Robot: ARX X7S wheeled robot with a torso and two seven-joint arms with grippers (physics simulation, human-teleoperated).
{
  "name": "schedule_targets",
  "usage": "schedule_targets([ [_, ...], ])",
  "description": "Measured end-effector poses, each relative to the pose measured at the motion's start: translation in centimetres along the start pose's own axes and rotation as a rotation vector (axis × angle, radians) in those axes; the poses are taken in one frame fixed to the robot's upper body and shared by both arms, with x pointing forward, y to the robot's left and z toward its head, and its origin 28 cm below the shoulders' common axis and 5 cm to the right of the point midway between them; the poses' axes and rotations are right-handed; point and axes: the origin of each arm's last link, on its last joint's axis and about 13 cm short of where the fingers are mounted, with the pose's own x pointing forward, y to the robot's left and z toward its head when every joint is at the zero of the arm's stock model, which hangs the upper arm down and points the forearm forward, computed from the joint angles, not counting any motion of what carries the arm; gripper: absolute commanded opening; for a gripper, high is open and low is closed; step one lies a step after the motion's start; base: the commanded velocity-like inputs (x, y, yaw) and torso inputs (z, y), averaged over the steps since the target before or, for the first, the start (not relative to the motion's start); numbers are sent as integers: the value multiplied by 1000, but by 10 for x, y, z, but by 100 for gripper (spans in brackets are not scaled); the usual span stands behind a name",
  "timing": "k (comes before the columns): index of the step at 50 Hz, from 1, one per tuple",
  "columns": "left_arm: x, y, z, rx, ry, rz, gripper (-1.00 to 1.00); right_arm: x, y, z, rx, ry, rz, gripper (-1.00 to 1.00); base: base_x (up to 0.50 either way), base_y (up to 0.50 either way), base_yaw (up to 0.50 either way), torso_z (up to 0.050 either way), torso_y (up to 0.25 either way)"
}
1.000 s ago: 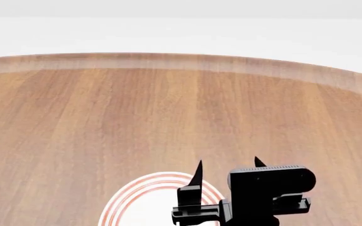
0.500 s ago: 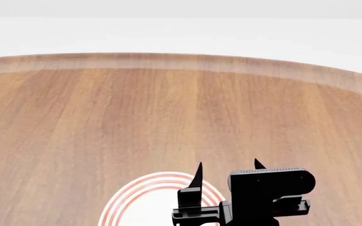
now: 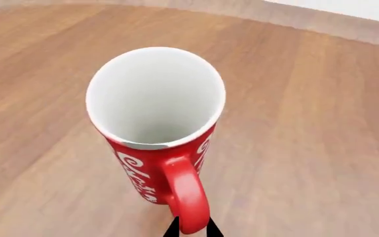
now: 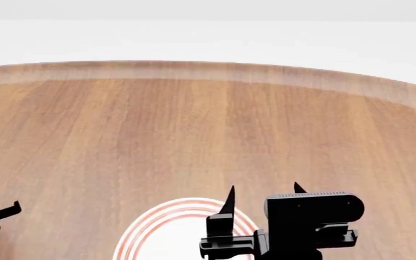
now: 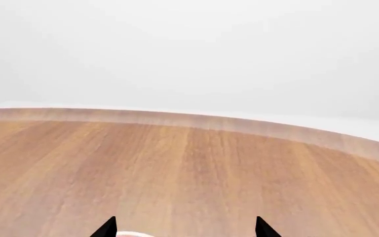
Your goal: Pick up the red mug and put it on the plate
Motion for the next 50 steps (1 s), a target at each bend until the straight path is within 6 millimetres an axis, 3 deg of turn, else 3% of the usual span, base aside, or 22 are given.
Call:
schedule_targets([
  [24,-34,-59,7,204,-79,-338,-100,2,1,2,-1,1,-4,100,0,0,0,0,0],
  [50,-82,-93,-8,364,-102,-618,-100,3,1,-1,2,8,-10,100,0,0,0,0,0],
])
